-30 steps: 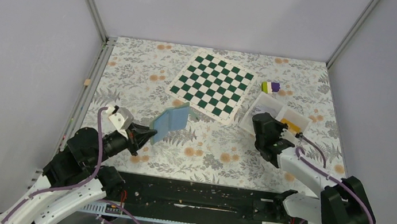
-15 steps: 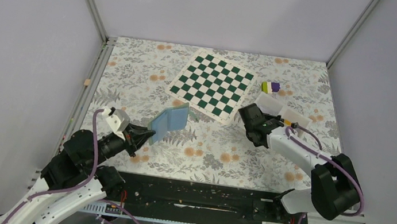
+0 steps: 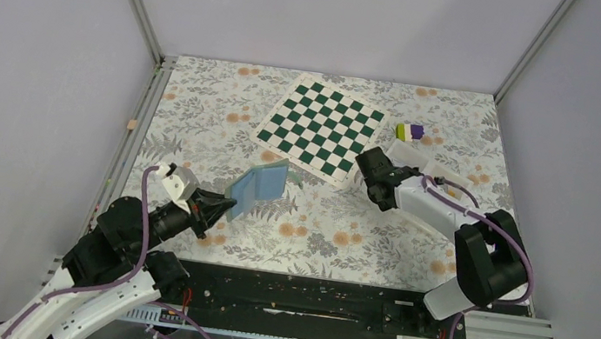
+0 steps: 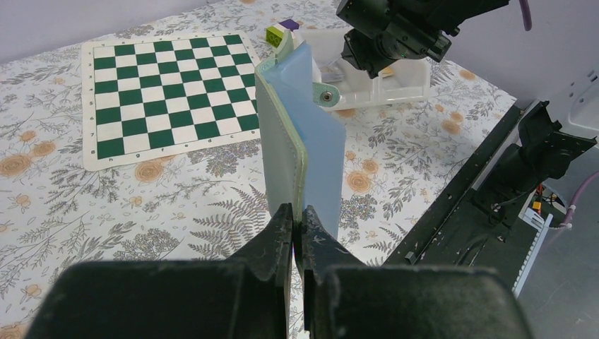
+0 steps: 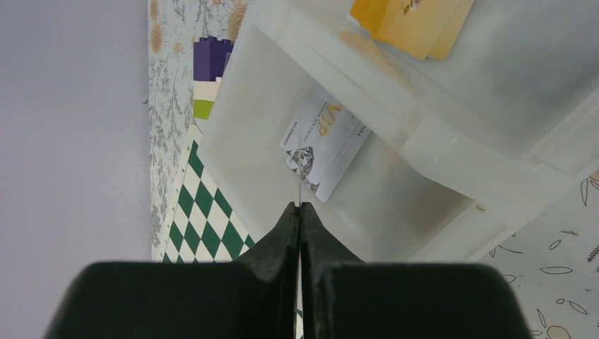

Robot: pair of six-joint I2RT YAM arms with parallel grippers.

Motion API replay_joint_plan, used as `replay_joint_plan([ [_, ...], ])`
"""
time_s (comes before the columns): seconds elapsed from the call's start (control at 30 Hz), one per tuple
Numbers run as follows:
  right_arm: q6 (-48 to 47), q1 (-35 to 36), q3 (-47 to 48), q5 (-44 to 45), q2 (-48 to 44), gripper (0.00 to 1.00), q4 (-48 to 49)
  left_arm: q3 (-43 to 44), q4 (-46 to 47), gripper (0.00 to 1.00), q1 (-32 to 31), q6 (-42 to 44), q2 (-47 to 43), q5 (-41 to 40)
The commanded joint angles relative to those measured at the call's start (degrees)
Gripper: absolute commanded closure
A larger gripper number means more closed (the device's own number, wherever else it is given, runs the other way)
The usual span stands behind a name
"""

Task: Take the credit cards out of the card holder
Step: Place the credit card in the storage box.

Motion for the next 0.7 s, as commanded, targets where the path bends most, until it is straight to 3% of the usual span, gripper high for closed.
replay_joint_plan([
  [0.0, 37.9, -0.6, 2.7, 1.3, 1.9, 1.0, -2.0, 0.0, 3.9, 1.0, -0.5, 0.6, -0.5, -0.2],
  [0.27, 38.4, -2.4, 4.6, 0.6, 6.1, 1.0, 4.0, -0.4, 4.1, 1.0, -1.9, 0.6, 0.5, -0.9],
  [0.67, 38.7, -3.3, 8.1, 0.6, 11.0, 1.0, 4.1, -0.6, 4.4, 1.0, -3.6, 0.9, 0.2, -2.0],
])
